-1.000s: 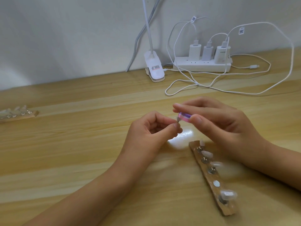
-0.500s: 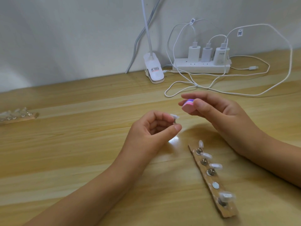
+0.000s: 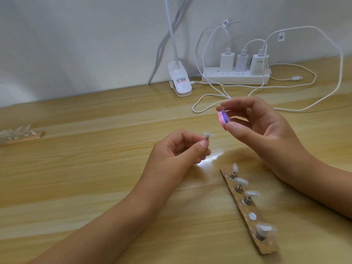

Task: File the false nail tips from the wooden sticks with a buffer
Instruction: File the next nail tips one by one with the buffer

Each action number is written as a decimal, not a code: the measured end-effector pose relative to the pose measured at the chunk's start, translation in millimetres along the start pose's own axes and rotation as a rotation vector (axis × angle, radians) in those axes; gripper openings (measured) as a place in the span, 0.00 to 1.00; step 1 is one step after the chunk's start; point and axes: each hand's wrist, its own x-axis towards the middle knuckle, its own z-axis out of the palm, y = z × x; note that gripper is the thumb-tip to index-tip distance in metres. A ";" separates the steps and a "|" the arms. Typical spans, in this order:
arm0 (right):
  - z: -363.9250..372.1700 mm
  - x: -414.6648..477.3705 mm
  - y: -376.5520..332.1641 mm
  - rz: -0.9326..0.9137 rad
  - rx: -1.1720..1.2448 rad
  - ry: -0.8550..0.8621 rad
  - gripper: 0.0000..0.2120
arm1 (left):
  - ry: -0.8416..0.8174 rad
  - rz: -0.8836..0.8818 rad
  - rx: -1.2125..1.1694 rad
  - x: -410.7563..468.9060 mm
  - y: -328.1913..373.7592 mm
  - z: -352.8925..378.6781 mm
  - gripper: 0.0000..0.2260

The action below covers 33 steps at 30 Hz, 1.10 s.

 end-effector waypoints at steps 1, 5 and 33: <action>0.6 -0.4 0.1 -0.004 0.005 -0.009 0.16 | -0.004 -0.002 0.002 -0.1 0.4 0.3 0.02; 0.6 -1.1 0.9 0.006 0.013 -0.041 0.13 | -0.022 -0.005 0.008 -1.1 1.5 0.9 0.05; 0.7 -4.2 5.8 0.006 -0.284 -0.149 0.12 | -0.035 0.005 0.150 -3.8 0.8 1.5 0.03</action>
